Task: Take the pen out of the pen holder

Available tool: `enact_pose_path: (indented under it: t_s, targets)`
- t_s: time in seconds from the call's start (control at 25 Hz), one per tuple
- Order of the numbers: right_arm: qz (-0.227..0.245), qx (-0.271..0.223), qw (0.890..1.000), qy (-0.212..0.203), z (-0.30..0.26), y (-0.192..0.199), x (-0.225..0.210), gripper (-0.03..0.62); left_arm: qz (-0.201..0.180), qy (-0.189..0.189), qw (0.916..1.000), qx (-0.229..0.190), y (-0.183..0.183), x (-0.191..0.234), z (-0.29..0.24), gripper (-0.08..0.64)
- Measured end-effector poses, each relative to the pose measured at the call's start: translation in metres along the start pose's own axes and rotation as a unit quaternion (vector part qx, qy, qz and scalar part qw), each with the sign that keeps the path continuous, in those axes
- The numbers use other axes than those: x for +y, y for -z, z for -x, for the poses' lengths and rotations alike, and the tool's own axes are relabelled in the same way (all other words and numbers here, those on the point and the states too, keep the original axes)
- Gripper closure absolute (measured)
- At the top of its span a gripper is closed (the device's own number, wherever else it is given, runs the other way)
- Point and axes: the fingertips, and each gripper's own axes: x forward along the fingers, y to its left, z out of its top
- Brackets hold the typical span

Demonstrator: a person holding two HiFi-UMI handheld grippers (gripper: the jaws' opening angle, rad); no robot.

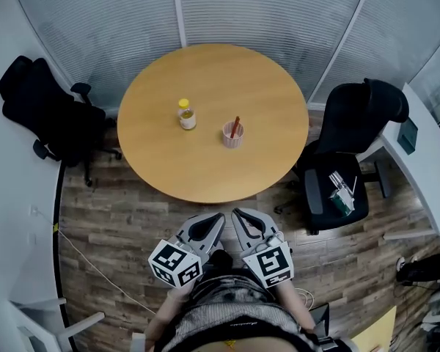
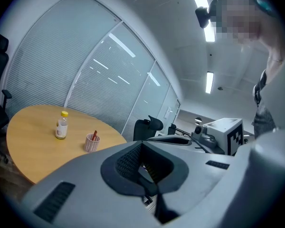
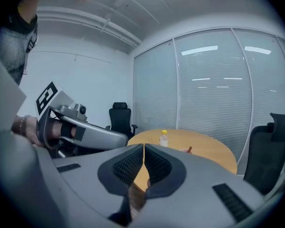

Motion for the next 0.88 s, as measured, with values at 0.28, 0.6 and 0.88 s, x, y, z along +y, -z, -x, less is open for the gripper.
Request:
enact_pose_path:
  t_s: [0.28,0.6,0.88]
  targets:
    - [-0.014,-0.009,1.000,0.022,-0.026,-0.010,0.001,0.569,0.004,0.013,0.9999,0.001,-0.008,0.025,0.007,0.557]
    - [-0.006,-0.005,1.000,0.029,-0.049,-0.013,0.003,0.569,0.004,0.026,0.9996,0.009,-0.012,0.044,0.011,0.557]
    - [-0.004,-0.002,1.000,0.030,-0.061,-0.018,-0.008,0.569,0.015,0.009,0.9999,-0.002,-0.017,0.063,0.010,0.557]
